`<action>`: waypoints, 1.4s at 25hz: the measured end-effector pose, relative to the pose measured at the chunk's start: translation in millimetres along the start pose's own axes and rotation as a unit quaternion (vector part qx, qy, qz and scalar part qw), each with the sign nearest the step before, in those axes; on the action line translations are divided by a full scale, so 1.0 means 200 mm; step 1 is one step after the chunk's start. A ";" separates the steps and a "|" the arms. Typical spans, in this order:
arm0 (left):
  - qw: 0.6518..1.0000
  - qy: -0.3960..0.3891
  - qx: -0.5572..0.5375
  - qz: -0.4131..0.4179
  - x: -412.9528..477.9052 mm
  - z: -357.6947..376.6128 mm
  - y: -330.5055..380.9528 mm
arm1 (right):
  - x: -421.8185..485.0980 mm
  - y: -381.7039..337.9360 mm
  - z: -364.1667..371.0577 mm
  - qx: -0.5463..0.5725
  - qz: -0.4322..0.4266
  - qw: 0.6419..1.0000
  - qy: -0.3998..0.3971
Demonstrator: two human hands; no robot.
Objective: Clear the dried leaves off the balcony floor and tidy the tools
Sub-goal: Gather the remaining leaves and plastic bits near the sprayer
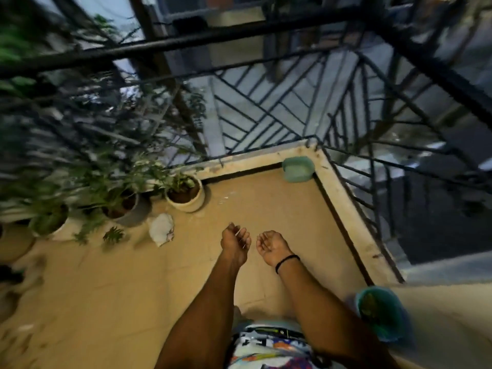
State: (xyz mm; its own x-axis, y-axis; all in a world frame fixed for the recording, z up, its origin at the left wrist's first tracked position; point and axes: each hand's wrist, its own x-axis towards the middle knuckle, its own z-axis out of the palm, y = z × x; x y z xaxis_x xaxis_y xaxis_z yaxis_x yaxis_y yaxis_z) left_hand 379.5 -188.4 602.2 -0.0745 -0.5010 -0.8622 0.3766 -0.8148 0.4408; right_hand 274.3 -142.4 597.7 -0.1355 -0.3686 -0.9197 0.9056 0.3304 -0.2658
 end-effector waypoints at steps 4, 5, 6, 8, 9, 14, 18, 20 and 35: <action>0.995 0.012 -0.093 0.037 0.06 -0.52 0.46 | 0.05 0.38 0.53 -0.076 0.031 0.995 -0.052; 0.991 0.037 -0.115 0.049 0.08 -0.65 0.56 | 0.08 0.50 0.65 -0.092 0.048 0.993 -0.052; 0.986 0.053 -0.146 0.063 0.07 -0.79 0.67 | 0.09 0.62 0.77 -0.117 0.062 0.990 -0.050; 0.975 0.105 -0.179 0.075 0.06 -1.06 0.84 | 0.09 0.85 1.00 -0.185 0.094 0.975 -0.085; 0.966 0.133 -0.206 0.080 0.07 -1.17 0.90 | 0.10 0.95 1.11 -0.200 0.102 0.970 -0.094; 0.911 0.225 -0.331 0.097 0.15 -1.58 1.13 | 0.18 1.35 1.63 -0.361 0.140 0.912 -0.132; 0.868 0.269 -0.401 0.116 0.20 -1.81 1.28 | 0.27 1.56 1.96 -0.464 0.140 0.863 -0.141; 0.841 0.314 -0.422 0.129 0.17 -1.93 1.36 | 0.30 1.70 2.09 -0.534 0.142 0.821 -0.145; 0.711 0.425 -0.551 0.104 0.15 -3.28 1.77 | 0.16 3.07 2.70 -0.781 0.048 0.572 -0.245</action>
State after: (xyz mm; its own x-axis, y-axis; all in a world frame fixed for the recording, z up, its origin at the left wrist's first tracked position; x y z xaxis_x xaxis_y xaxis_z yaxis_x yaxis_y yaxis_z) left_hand 1115.4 -300.0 569.4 0.4964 0.1611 -0.8530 0.8274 0.2096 0.5211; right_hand 1043.1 -419.8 560.3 0.3607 -0.3561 -0.8620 -0.6175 0.6015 -0.5068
